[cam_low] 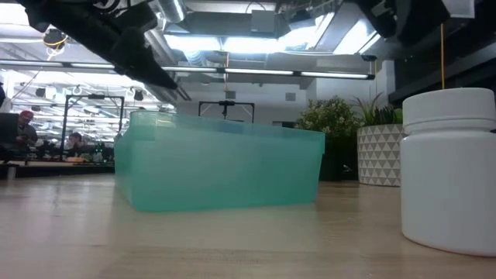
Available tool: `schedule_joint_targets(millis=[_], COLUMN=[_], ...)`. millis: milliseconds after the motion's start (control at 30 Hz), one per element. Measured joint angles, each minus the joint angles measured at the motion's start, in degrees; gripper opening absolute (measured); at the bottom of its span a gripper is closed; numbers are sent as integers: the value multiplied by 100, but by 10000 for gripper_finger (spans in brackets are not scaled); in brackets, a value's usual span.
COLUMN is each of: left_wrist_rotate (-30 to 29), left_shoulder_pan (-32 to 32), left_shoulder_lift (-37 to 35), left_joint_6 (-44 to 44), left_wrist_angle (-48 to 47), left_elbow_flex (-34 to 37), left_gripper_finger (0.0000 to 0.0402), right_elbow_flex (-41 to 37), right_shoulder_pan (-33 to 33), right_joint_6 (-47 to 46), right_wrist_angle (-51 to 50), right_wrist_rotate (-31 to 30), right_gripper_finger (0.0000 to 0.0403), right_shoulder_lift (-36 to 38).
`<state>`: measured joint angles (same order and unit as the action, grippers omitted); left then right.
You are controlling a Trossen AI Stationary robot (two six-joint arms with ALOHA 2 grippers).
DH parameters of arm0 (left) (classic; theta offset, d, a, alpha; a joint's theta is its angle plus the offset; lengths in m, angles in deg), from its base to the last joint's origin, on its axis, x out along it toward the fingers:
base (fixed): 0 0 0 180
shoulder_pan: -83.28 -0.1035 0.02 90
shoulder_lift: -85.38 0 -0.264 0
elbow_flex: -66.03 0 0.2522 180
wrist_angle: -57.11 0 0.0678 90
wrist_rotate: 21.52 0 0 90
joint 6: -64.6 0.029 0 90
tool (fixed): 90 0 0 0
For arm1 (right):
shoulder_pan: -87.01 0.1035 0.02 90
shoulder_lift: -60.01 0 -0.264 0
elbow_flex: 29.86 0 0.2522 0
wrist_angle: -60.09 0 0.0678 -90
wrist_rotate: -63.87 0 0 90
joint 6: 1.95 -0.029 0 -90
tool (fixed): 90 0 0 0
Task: Pick and place pill bottles into a basket
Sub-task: Put the white medicine bottle into the green bin
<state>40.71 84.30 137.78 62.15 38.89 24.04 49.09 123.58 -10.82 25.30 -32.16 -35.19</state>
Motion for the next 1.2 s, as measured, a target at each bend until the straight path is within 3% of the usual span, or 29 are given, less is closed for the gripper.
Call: schedule_joint_targets(millis=[167, 400, 800, 1200], left_wrist_rotate=[58, 63, 63, 63], left_shoulder_pan=[0, 0, 0, 0], left_shoulder_lift=[0, 0, 0, 0], left_joint_6=[0, 9, 19, 20], left_wrist_angle=[-31, -31, -49, -71], left_elbow_flex=[0, 0, 0, 0], left_gripper_finger=[3, 4, 1, 12], right_elbow_flex=[-296, -1027, -1126, -1124], right_shoulder_pan=[0, -29, -102, -103], right_joint_6=[-197, -285, -450, -420], right_wrist_angle=[333, 1538, 1771, 2184], right_wrist_rotate=[-2, -2, -9, -7], right_gripper_finger=[269, 262, 261, 261], right_shoulder_lift=[2, 0, -31, -531])
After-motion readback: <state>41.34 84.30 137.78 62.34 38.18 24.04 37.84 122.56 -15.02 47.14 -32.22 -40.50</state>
